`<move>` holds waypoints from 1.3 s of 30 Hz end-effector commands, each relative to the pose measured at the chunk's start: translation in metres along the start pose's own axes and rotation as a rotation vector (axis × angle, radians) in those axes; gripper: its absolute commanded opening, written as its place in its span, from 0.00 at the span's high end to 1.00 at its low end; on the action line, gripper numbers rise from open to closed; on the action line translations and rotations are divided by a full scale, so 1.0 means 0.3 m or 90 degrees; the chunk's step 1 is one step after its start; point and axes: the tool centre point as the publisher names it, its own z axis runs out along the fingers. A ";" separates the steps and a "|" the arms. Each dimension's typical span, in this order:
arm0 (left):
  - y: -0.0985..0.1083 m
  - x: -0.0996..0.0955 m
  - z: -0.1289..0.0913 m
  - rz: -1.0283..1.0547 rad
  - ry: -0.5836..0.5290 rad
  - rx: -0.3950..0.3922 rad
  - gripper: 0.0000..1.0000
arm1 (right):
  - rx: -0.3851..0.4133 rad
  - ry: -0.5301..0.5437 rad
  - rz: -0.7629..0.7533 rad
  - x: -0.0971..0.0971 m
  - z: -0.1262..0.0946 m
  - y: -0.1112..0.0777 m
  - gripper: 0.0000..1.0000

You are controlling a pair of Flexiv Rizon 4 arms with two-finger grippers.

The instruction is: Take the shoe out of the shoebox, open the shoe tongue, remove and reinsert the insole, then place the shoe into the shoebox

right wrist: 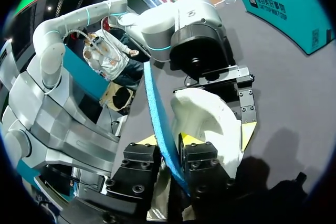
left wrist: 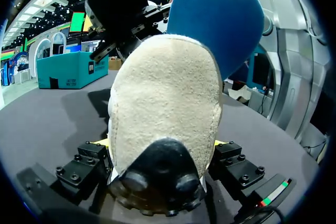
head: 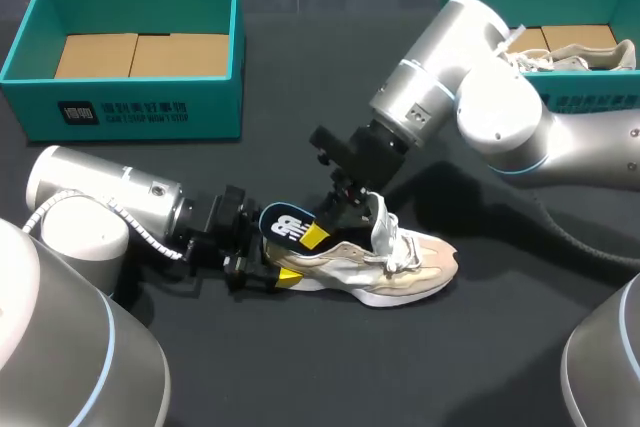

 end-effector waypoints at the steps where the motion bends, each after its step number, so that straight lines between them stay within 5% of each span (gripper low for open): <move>1: 0.006 -0.002 0.002 0.000 0.000 -0.001 1.00 | -0.009 -0.005 -0.006 -0.008 0.006 -0.002 1.00; 7: 0.006 -0.002 0.002 0.000 0.000 -0.001 1.00 | 0.002 -0.022 -0.034 -0.010 -0.005 0.036 1.00; 12: 0.006 -0.002 0.002 0.000 0.000 -0.001 1.00 | 0.028 -0.045 -0.119 0.032 -0.006 0.142 1.00; 23: 0.006 -0.002 0.002 0.000 0.000 -0.001 1.00 | 0.028 -0.045 -0.119 0.032 -0.006 0.142 1.00; 29: 0.006 -0.002 0.002 0.000 0.000 -0.001 1.00 | 0.032 -0.051 -0.087 0.072 -0.060 0.256 1.00; 31: 0.006 -0.002 0.002 0.000 0.000 -0.001 1.00 | 0.020 -0.045 -0.078 0.098 -0.091 0.296 1.00; 33: 0.006 -0.002 0.002 0.000 0.000 -0.001 1.00 | -0.050 -0.012 -0.070 0.129 -0.119 0.334 1.00; 39: 0.006 -0.002 0.002 0.000 0.000 -0.001 1.00 | -0.058 -0.024 -0.075 0.149 -0.130 0.347 1.00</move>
